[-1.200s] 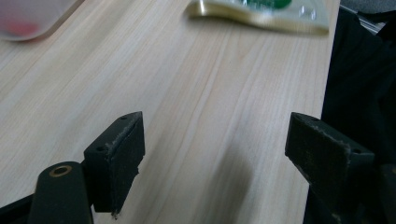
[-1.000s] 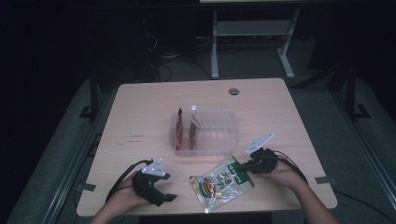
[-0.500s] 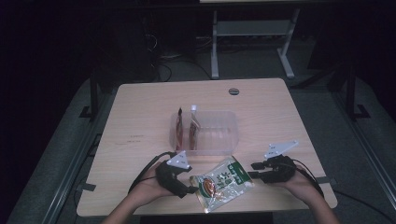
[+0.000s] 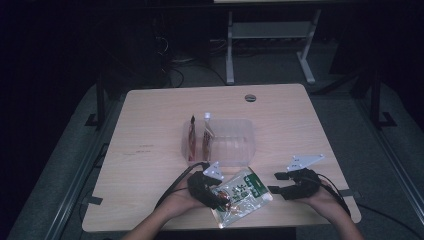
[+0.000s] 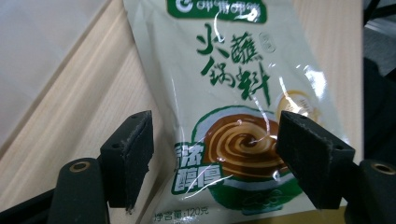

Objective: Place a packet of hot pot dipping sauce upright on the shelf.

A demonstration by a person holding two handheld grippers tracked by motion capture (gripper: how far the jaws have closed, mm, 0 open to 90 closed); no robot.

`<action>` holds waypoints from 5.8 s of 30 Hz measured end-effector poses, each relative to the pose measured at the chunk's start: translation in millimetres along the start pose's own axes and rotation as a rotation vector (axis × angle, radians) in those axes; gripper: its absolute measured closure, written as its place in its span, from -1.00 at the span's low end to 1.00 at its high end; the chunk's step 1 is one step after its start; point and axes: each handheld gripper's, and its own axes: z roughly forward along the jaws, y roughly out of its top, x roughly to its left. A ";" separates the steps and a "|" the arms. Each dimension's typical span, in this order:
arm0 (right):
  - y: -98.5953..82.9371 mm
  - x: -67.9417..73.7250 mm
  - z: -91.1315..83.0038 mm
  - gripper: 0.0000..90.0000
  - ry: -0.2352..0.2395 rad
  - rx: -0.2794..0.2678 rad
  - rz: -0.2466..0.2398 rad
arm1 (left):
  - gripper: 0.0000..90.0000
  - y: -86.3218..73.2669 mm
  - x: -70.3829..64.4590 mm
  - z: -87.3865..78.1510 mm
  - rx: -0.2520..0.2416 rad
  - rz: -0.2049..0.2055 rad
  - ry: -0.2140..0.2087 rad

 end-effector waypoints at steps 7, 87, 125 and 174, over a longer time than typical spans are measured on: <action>-2.0 -1.1 1.0 -0.09 -0.005 0.009 0.007 | -0.18 -1.1 -0.4 1.3 -0.023 -0.007 -0.010; 65.8 19.4 36.6 0.20 0.485 -0.071 0.022 | 1.00 -22.6 11.8 -83.1 -0.301 0.021 -0.126; 76.2 33.6 20.7 0.99 0.601 -0.217 -0.038 | 0.84 -22.9 17.5 -75.3 -0.343 0.006 -0.080; 100.5 18.2 -44.1 1.00 0.377 -0.482 0.012 | -0.30 -64.8 12.7 -103.8 -0.250 -0.073 0.016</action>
